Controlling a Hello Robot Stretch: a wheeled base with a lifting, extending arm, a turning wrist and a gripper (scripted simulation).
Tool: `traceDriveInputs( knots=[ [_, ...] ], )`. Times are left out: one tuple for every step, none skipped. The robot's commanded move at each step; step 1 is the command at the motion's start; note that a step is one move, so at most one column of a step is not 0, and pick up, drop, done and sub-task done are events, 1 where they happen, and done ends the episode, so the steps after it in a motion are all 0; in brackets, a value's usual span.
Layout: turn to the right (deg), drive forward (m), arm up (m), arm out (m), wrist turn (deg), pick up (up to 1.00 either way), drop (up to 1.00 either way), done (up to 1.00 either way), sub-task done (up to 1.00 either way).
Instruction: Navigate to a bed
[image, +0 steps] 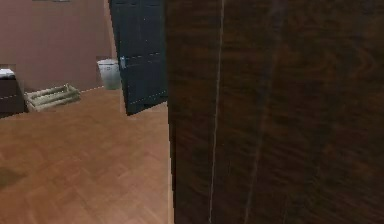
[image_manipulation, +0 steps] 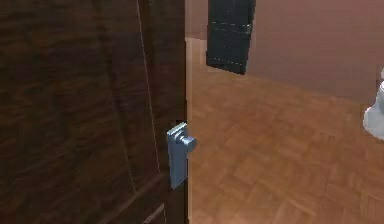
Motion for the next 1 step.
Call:
traceDriveInputs(
  knots=[
    [-45.0, 0.0, 0.0, 0.0, 0.0, 0.0, 0.0, 0.0, 0.0]
  ],
)
